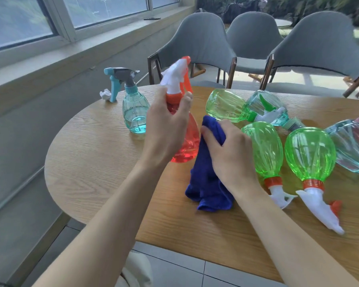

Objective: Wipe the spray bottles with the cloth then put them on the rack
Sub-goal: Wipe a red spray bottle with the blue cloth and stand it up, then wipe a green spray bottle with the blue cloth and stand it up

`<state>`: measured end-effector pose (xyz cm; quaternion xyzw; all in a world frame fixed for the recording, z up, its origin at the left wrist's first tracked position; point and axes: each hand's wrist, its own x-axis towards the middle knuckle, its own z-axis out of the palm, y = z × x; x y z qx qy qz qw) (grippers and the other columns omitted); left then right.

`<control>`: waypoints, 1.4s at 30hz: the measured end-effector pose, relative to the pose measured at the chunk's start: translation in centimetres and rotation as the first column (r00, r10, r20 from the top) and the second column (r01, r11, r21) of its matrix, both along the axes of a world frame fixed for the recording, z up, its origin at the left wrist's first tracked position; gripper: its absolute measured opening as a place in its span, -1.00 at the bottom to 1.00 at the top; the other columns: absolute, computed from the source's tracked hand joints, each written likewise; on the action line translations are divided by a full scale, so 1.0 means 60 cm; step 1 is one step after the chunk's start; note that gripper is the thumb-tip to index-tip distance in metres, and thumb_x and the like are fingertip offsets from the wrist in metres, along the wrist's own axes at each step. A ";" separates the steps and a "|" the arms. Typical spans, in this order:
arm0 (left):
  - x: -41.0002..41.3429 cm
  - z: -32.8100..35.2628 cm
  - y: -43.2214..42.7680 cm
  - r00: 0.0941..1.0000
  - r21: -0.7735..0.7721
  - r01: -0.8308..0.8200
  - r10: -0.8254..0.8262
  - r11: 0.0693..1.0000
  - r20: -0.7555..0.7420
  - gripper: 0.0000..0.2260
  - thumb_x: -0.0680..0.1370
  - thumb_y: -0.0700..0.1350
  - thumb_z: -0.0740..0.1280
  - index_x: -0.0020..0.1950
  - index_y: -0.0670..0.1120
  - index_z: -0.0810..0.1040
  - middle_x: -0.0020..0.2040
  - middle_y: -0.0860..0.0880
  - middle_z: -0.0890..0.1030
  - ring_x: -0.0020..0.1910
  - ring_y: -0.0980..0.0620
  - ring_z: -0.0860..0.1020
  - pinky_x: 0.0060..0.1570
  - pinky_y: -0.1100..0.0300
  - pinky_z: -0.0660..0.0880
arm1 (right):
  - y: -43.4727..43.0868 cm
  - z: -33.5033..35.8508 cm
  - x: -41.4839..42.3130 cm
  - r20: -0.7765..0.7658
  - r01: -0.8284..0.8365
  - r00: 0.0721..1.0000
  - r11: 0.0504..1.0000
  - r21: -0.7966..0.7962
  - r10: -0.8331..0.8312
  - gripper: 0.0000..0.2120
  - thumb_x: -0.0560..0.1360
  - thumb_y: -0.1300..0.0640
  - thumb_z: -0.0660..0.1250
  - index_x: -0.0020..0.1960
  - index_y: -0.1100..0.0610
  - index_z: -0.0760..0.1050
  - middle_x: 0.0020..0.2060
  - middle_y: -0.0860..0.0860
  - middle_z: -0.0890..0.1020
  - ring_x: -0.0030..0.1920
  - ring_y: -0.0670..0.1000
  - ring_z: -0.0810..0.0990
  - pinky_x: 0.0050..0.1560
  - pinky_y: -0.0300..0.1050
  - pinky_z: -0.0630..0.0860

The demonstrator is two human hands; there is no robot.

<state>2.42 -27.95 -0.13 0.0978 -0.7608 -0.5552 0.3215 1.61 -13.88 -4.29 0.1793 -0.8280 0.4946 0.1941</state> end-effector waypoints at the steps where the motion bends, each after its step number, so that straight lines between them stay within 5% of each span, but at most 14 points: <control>1: 0.000 0.002 -0.011 1.000 -0.008 -0.022 0.022 1.000 0.003 -0.82 0.68 0.05 0.39 0.07 -0.06 0.60 -0.10 0.02 0.74 -0.12 0.10 0.68 0.02 0.09 0.62 | 0.005 -0.001 -0.004 0.055 -0.017 0.998 1.000 0.017 0.016 -0.64 0.65 -0.05 0.41 -0.23 0.01 0.38 -0.41 -0.08 0.44 -0.38 -0.07 0.38 -0.31 -0.09 0.36; 5: 0.005 -0.007 -0.035 0.999 -0.081 -0.037 0.039 0.996 0.026 -0.82 0.67 0.07 0.39 0.06 -0.04 0.57 -0.12 0.00 0.72 -0.11 0.07 0.69 0.01 0.07 0.64 | 0.021 0.008 -0.022 0.218 -0.020 0.975 0.992 -0.123 0.046 -0.77 0.60 -0.06 0.48 -0.05 0.04 0.48 -0.34 -0.03 0.55 -0.37 -0.05 0.50 -0.30 -0.08 0.44; 9: 0.014 -0.023 -0.037 0.997 -0.138 -0.040 0.049 0.990 0.062 -0.84 0.69 0.11 0.38 0.00 0.08 0.51 -0.17 0.06 0.63 -0.17 0.15 0.61 -0.11 0.29 0.50 | 0.023 0.008 -0.027 0.273 -0.030 0.959 0.988 -0.154 0.071 -0.75 0.58 -0.04 0.51 0.06 -0.01 0.45 -0.30 -0.06 0.57 -0.38 -0.21 0.53 -0.35 -0.26 0.43; 14: 0.011 -0.049 -0.044 0.986 -0.222 -0.123 0.144 0.967 0.085 -0.70 0.66 0.28 0.33 0.12 0.06 0.51 0.07 0.02 0.55 0.16 -0.05 0.52 0.24 -0.07 0.48 | 0.014 -0.003 -0.025 0.266 -0.089 0.957 0.991 -0.102 0.114 -0.77 0.56 -0.06 0.53 -0.02 -0.02 0.49 -0.39 -0.20 0.62 -0.38 -0.15 0.56 -0.29 -0.19 0.47; 20: 0.009 -0.043 -0.076 0.934 -0.359 -0.115 0.224 0.926 0.278 -0.18 0.45 0.51 0.36 0.48 -0.05 0.41 0.33 -0.07 0.47 0.40 -0.15 0.42 0.42 -0.14 0.43 | 0.012 -0.003 -0.027 0.265 -0.099 0.956 0.988 -0.116 0.127 -0.78 0.56 -0.05 0.53 -0.03 -0.01 0.51 -0.39 -0.18 0.64 -0.38 -0.14 0.58 -0.33 -0.24 0.47; 24: 0.018 -0.052 -0.080 0.913 -0.542 -0.005 0.225 0.841 0.340 -0.08 0.32 0.34 0.63 0.49 -0.02 0.30 0.32 -0.08 0.38 0.38 -0.14 0.38 0.42 -0.04 0.40 | 0.010 -0.002 -0.025 0.261 -0.104 0.956 0.988 -0.114 0.130 -0.79 0.56 -0.04 0.53 -0.06 -0.02 0.51 -0.41 -0.13 0.62 -0.38 -0.16 0.57 -0.34 -0.29 0.45; 28: 0.015 -0.055 -0.093 0.932 -0.473 -0.015 0.184 0.881 0.313 -0.16 0.31 0.16 0.72 0.39 -0.03 0.33 0.27 -0.01 0.31 0.37 -0.08 0.41 0.38 0.11 0.40 | 0.007 -0.001 -0.025 0.257 -0.109 0.957 0.987 -0.114 0.136 -0.79 0.56 -0.03 0.53 -0.09 -0.03 0.50 -0.39 -0.13 0.62 -0.38 -0.18 0.57 -0.35 -0.33 0.43; 31: 0.014 -0.057 -0.098 0.939 -0.435 -0.060 0.198 0.898 0.280 -0.19 0.33 0.05 0.73 0.39 -0.06 0.32 0.26 0.01 0.28 0.36 -0.07 0.44 0.29 0.22 0.38 | 0.007 -0.001 -0.024 0.257 -0.117 0.956 0.987 -0.111 0.142 -0.78 0.57 -0.03 0.52 -0.10 -0.03 0.49 -0.41 -0.21 0.61 -0.38 -0.20 0.56 -0.35 -0.36 0.41; 36: 0.015 -0.059 -0.098 0.915 -0.507 -0.221 0.357 0.833 0.187 -0.21 0.38 0.09 0.68 0.43 -0.13 0.36 0.35 -0.11 0.37 0.37 -0.16 0.43 0.36 0.01 0.44 | 0.008 -0.001 -0.024 0.254 -0.137 0.953 0.984 -0.118 0.163 -0.78 0.58 -0.03 0.51 -0.09 -0.02 0.49 -0.40 -0.21 0.61 -0.40 -0.18 0.54 -0.37 -0.34 0.40; 39: 0.012 -0.058 -0.103 0.926 -0.453 -0.203 0.320 0.868 0.198 -0.22 0.43 -0.05 0.65 0.51 -0.18 0.32 0.41 -0.12 0.34 0.42 -0.13 0.43 0.25 0.24 0.37 | 0.008 -0.001 -0.022 0.249 -0.139 0.955 0.985 -0.106 0.162 -0.79 0.58 -0.03 0.51 -0.09 -0.03 0.49 -0.39 -0.20 0.62 -0.37 -0.18 0.56 -0.35 -0.35 0.40; 42: 0.013 -0.059 -0.098 0.933 -0.394 -0.195 0.294 0.898 0.207 -0.26 0.46 -0.11 0.62 0.52 -0.19 0.30 0.41 -0.12 0.31 0.40 -0.13 0.45 0.28 0.22 0.40 | 0.008 -0.001 -0.020 0.239 -0.143 0.958 0.985 -0.093 0.161 -0.80 0.58 -0.03 0.51 -0.08 -0.04 0.49 -0.34 -0.11 0.63 -0.35 -0.15 0.58 -0.34 -0.33 0.43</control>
